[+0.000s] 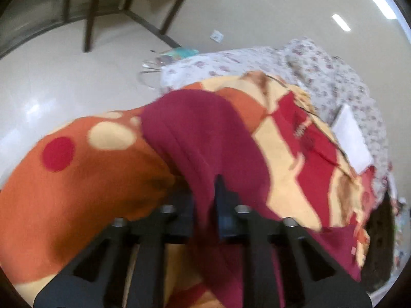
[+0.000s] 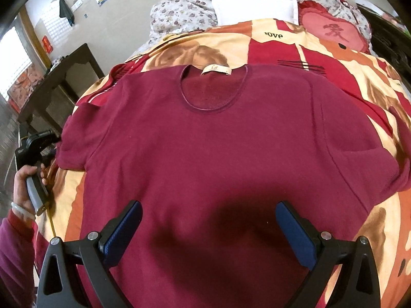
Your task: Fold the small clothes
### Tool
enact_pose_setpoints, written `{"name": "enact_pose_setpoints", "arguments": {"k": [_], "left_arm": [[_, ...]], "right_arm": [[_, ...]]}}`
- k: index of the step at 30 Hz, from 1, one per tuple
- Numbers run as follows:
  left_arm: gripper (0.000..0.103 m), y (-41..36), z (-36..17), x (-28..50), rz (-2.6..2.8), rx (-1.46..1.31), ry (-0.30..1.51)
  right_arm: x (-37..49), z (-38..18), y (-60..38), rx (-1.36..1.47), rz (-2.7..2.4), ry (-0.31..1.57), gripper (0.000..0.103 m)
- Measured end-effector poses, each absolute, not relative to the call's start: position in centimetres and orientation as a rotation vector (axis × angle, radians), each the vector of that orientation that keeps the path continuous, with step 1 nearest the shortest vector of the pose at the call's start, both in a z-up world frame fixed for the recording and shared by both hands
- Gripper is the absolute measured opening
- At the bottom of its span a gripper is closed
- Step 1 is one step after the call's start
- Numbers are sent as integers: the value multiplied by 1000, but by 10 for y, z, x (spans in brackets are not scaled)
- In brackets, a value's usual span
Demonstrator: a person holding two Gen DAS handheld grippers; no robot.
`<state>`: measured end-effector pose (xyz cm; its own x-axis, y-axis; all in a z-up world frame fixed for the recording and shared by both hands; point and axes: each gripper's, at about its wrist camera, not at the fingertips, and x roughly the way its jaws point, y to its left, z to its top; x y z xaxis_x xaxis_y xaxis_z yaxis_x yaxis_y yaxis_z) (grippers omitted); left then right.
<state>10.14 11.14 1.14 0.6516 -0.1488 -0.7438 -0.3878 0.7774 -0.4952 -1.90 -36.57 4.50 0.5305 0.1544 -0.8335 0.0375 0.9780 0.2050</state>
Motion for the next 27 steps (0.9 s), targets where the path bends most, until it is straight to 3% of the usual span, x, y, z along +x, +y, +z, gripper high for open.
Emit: {"name": "enact_pose_setpoints", "arguments": {"k": [5, 11, 14, 20, 21, 22, 23, 24, 27], "left_arm": [[7, 82, 72, 82, 47, -608, 755], [7, -55, 156, 47, -283, -417, 642], [7, -133, 160, 29, -455, -315, 658], [8, -252, 93, 7, -632, -166, 844], [12, -260, 86, 6, -646, -152, 877], [21, -266, 78, 4, -655, -132, 911], [37, -267, 73, 1, -662, -121, 931], [44, -268, 75, -4, -670, -118, 934], [49, -245, 90, -19, -696, -123, 927]], "right_arm": [[-22, 50, -379, 233, 62, 986, 103], [-25, 64, -416, 290, 7, 943, 103], [-33, 72, -436, 303, -31, 917, 103], [-52, 76, -478, 321, -130, 916, 103], [-56, 78, -486, 329, -147, 914, 103], [-59, 79, -493, 335, -162, 911, 103], [-60, 80, -497, 339, -169, 909, 103], [-61, 81, -501, 343, -178, 906, 103], [-60, 85, -506, 357, -177, 895, 103]]}}
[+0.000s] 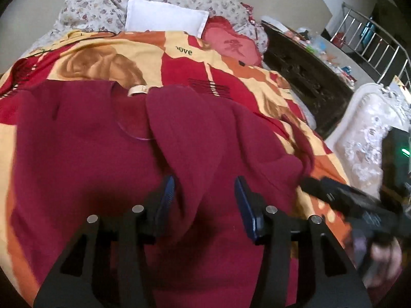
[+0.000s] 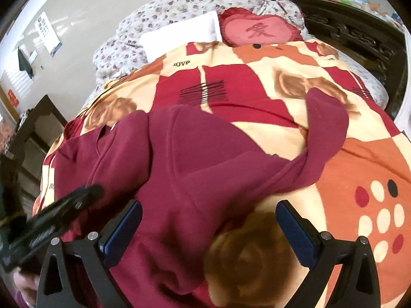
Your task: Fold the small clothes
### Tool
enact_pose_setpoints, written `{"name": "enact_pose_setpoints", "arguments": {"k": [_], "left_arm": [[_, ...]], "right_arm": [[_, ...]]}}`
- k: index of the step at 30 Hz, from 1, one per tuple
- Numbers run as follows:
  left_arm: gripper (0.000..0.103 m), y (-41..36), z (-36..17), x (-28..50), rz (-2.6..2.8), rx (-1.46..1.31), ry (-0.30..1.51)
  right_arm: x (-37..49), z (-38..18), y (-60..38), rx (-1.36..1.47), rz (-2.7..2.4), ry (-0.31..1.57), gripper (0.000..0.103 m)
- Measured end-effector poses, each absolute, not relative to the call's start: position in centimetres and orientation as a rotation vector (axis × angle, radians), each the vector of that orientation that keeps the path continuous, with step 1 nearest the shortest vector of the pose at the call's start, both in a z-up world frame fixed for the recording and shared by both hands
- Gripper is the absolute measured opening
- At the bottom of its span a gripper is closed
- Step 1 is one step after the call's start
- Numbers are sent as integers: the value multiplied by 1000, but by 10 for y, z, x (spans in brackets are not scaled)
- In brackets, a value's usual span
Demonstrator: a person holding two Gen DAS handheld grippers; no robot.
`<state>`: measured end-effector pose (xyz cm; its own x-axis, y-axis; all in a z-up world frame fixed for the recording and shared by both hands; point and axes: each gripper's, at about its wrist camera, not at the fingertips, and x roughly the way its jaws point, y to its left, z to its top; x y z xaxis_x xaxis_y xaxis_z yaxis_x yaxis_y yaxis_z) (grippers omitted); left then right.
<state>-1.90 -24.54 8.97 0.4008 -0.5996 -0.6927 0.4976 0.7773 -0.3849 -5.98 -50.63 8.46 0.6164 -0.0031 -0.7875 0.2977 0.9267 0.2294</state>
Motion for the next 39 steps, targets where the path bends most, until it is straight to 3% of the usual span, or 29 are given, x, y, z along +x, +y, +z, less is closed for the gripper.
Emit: {"name": "enact_pose_setpoints", "arguments": {"k": [2, 4, 10, 17, 19, 20, 21, 24, 28, 33, 37, 38, 39], "left_arm": [[63, -226, 101, -25, -681, -119, 897], [70, -196, 112, -32, -582, -93, 827], [71, -133, 86, -12, -257, 3, 826], [71, -132, 44, -1, -224, -23, 936], [71, -138, 35, -1, -227, -32, 953], [71, -139, 32, -2, -221, -28, 956], [71, -138, 31, -3, -220, -26, 957], [71, -136, 28, -1, -231, -41, 958], [71, -132, 26, -2, -233, -69, 966], [71, -135, 29, -4, -216, -66, 960], [71, -140, 35, -11, -203, -63, 952], [71, -140, 37, -13, -207, -63, 947], [71, -141, 41, -15, -212, -62, 941]], "right_arm": [[-58, 87, -503, 364, -157, 883, 103], [-51, 93, -494, 356, -117, 864, 103], [-10, 107, -452, 282, -13, 822, 103], [73, 96, -378, 67, 22, 885, 102], [99, 69, -368, 1, 27, 970, 78], [105, 59, -370, -2, 43, 1007, 44], [108, 52, -374, 12, 60, 1030, 27], [80, 68, -402, 121, 111, 980, 13], [15, 106, -433, 103, 93, 882, 13], [-40, 82, -495, 150, -82, 1041, 14], [-50, 96, -502, 294, 15, 960, 18], [-45, 102, -494, 295, 29, 933, 33], [-38, 107, -482, 285, 42, 905, 59]]}}
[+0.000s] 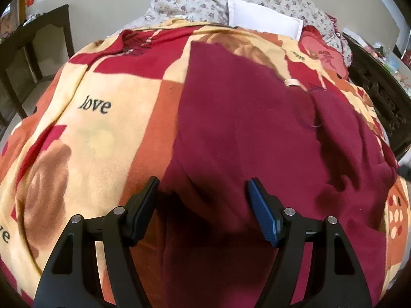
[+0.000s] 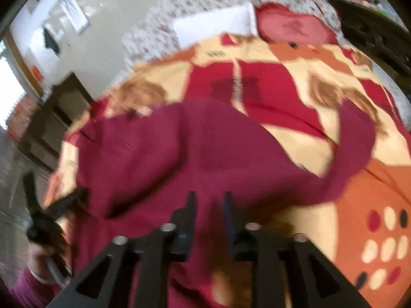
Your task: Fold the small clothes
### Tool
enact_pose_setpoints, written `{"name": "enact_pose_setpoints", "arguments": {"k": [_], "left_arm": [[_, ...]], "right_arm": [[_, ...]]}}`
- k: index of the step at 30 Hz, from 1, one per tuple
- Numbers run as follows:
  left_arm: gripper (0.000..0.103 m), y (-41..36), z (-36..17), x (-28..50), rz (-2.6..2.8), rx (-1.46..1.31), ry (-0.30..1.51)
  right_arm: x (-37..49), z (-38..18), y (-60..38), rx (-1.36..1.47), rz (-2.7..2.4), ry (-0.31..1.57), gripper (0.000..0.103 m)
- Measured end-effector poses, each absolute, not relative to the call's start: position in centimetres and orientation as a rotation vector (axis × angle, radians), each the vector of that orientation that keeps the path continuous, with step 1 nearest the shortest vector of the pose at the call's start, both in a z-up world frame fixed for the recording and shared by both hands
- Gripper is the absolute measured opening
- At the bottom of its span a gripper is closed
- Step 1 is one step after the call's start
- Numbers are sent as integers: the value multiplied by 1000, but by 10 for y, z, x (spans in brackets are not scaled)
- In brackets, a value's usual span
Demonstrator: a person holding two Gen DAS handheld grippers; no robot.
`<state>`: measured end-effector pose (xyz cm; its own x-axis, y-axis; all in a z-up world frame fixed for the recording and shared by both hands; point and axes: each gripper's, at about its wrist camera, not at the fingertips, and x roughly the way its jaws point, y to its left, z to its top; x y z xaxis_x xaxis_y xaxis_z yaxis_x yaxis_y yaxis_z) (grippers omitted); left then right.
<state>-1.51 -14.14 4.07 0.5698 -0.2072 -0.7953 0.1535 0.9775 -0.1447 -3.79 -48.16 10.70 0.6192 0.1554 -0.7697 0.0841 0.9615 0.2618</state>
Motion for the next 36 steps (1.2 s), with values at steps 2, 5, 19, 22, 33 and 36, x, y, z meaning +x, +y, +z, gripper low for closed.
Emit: {"name": "enact_pose_setpoints", "arguments": {"k": [2, 5, 19, 22, 33, 36], "left_arm": [[71, -141, 47, -18, -214, -55, 926], [71, -136, 51, -18, -206, -69, 918], [71, -131, 28, -3, -206, -110, 977], [71, -130, 28, -4, -201, -116, 967], [71, -131, 40, -13, -195, -93, 948], [71, -127, 41, -12, -186, -106, 947]], "right_arm": [[-18, 114, -453, 254, 63, 855, 74], [16, 110, -415, 206, 61, 858, 74], [7, 98, -447, 187, 75, 907, 7], [-35, 92, -479, 226, 59, 972, 7], [-52, 115, -457, 184, 234, 889, 33], [-5, 96, -413, 96, 362, 902, 33]]}}
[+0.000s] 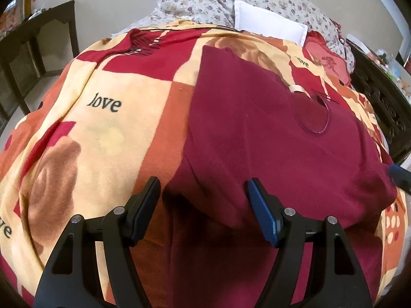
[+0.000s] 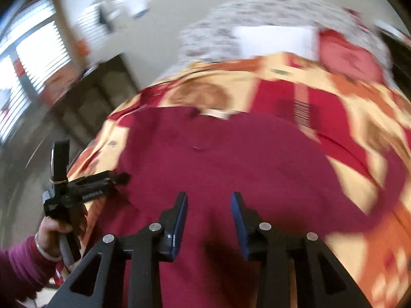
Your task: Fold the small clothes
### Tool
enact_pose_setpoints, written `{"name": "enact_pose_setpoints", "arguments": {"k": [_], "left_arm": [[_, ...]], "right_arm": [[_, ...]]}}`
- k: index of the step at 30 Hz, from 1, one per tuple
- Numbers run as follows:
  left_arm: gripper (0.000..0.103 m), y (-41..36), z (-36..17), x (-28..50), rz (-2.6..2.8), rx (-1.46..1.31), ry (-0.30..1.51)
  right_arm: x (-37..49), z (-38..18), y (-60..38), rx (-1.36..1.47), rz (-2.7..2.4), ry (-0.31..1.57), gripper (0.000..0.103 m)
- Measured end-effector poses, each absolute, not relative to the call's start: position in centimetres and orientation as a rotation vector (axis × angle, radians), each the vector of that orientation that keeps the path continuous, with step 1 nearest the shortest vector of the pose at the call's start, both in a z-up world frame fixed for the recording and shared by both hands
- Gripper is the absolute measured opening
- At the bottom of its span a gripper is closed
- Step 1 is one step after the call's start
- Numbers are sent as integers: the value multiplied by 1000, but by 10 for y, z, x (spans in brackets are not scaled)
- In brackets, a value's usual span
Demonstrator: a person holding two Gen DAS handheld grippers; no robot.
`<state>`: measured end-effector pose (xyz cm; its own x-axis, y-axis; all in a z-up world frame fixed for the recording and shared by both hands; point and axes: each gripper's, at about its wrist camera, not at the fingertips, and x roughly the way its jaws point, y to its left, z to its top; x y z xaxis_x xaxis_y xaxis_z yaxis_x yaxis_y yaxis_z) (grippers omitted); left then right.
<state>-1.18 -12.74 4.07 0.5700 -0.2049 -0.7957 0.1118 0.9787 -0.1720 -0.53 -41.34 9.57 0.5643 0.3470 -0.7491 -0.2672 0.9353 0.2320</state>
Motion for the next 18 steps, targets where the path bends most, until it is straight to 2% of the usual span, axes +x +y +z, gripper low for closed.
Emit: {"name": "enact_pose_setpoints", "arguments": {"k": [8, 14, 18], "left_arm": [[71, -118, 33, 0, -178, -139, 967], [71, -118, 27, 5, -181, -143, 968], [71, -118, 26, 6, -180, -147, 966]], "right_arm": [[83, 28, -371, -113, 445, 1036, 33], [85, 30, -367, -192, 441, 971, 33], [87, 25, -366, -173, 482, 1005, 33]]}}
